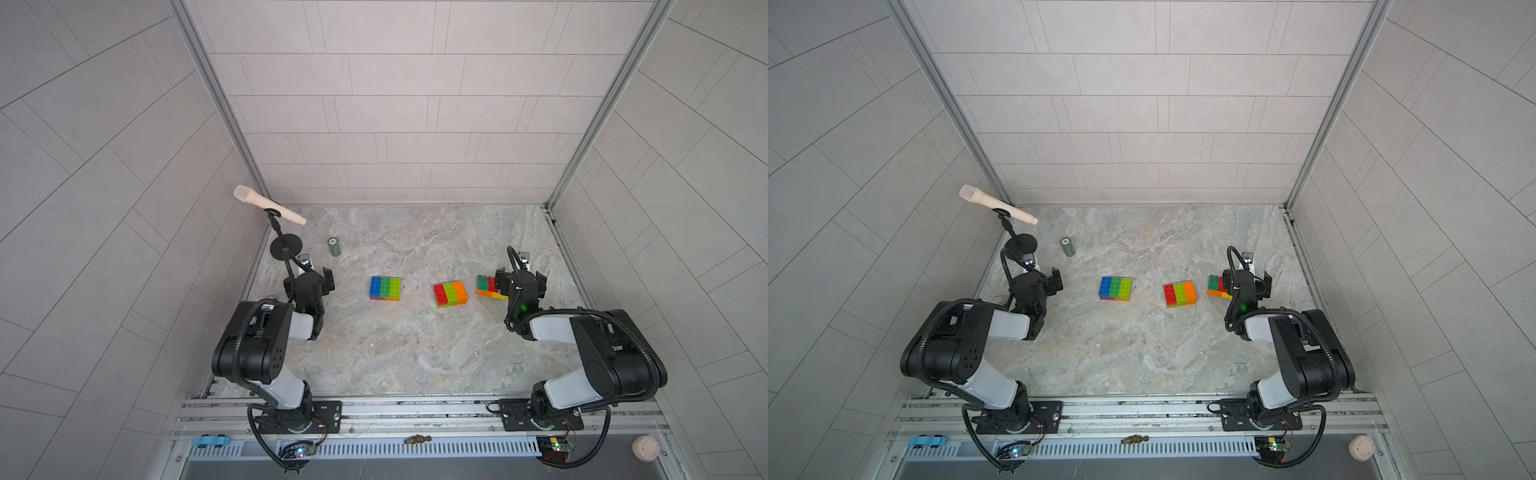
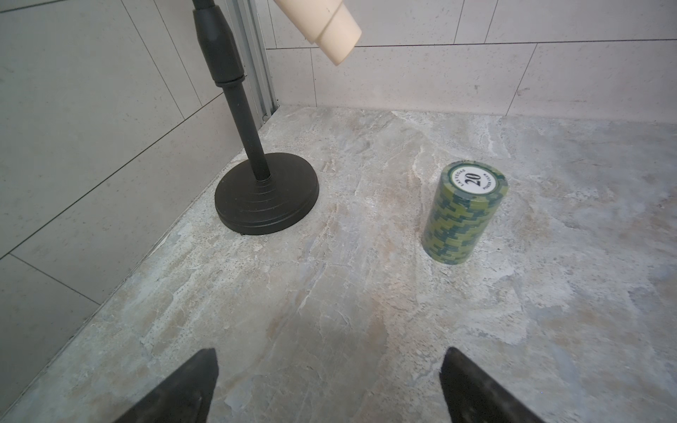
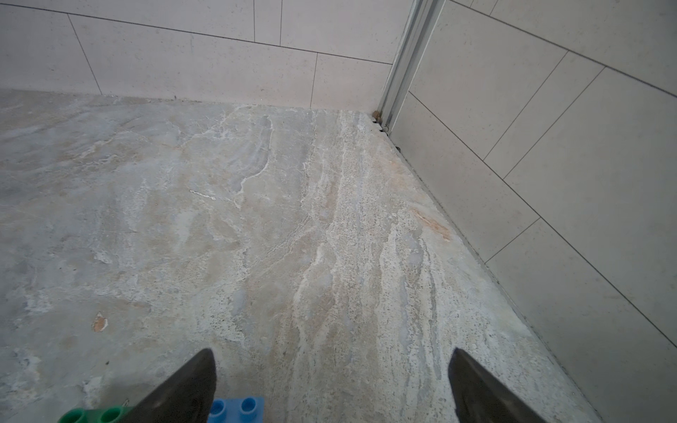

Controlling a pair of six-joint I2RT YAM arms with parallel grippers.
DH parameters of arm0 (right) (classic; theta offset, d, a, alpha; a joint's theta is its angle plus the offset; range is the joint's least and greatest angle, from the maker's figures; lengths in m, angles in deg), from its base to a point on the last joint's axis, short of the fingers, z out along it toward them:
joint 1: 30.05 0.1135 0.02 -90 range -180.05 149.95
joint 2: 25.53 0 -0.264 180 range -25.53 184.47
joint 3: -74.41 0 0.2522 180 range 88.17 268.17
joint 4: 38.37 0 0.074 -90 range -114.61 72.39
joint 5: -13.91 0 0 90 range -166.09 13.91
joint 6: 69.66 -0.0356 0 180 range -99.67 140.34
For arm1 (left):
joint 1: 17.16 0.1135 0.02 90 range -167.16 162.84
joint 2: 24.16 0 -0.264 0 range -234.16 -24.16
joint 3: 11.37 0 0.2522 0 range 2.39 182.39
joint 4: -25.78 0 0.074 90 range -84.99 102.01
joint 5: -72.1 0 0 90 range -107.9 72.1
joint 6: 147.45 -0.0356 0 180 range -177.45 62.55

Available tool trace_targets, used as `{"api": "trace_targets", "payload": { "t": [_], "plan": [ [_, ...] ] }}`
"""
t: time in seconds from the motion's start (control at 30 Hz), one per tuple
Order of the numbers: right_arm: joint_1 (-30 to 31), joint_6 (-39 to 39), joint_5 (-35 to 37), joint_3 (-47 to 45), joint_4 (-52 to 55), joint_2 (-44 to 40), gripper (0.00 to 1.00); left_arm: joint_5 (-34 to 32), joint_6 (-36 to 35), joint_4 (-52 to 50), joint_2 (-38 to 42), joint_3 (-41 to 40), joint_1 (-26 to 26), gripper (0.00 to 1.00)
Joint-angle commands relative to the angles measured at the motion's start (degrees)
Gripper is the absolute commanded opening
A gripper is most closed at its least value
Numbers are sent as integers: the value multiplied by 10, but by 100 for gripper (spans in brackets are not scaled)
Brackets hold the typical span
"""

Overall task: Assemble a rectangle with lego
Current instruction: Reset both arms

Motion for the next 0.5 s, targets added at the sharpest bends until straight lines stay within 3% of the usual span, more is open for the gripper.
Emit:
{"api": "trace_targets", "payload": {
  "t": [0.0, 0.47],
  "plan": [
    [-1, 10, -10, -4, 15, -33, 100, -5, -8, 3, 6, 8, -2, 100],
    [-5, 11, -27, -13, -12, -16, 100, -10, -12, 2, 5, 9, -5, 100]
  ]
}}
